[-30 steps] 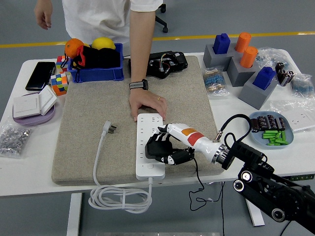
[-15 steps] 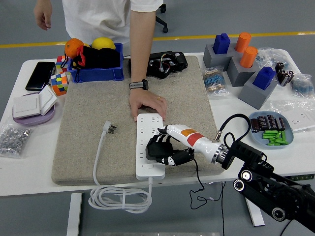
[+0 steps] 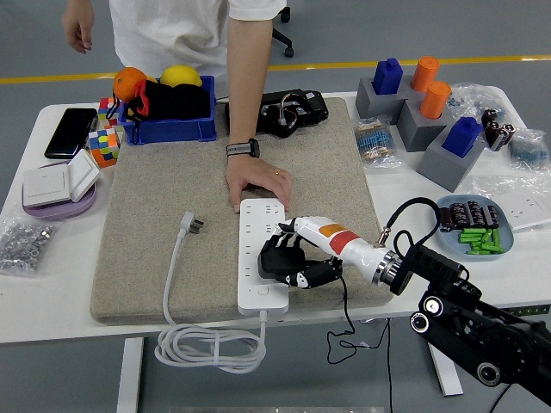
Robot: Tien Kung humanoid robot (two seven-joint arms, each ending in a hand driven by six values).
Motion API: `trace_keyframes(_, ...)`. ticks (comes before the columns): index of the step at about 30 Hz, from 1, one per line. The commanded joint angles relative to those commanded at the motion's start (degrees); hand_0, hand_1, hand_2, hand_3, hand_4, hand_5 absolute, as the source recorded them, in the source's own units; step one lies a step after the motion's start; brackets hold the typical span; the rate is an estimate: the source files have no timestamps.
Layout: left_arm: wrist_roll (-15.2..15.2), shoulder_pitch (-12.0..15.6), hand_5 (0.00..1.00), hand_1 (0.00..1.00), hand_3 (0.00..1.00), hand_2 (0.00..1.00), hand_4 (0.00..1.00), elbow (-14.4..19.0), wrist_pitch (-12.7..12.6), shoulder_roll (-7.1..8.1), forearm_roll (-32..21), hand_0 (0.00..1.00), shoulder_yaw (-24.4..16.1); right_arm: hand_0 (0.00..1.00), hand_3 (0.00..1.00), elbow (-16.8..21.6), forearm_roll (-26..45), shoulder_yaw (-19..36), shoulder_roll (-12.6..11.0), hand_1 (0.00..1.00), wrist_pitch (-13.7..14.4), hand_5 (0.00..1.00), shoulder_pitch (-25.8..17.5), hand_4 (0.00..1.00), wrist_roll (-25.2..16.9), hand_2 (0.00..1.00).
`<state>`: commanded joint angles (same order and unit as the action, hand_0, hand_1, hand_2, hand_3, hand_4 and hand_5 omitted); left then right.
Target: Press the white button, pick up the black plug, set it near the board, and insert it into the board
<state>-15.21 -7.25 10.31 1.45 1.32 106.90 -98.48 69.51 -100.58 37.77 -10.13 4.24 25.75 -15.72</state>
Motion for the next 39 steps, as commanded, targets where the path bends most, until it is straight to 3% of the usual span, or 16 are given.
trace_keyframes(12, -0.03, 0.06, 0.254, 0.507, 0.589, 0.505, 0.559, 0.0, 0.02, 0.04, 0.2, 0.478, -0.12, 0.348, 0.563, 0.01, -0.38, 0.18, -0.16, 0.279, -0.33, 0.002, 0.11, 0.729, 0.11, 0.352)
trace_keyframes(39, -0.09, -0.14, 0.255, 0.508, 0.588, 0.505, 0.56, 0.0, 0.17, 0.27, 0.47, 0.481, 0.14, 0.337, 0.567, -4.07, -1.91, -2.44, 0.93, 0.266, 0.72, 0.002, 1.53, 0.733, 0.13, 0.347)
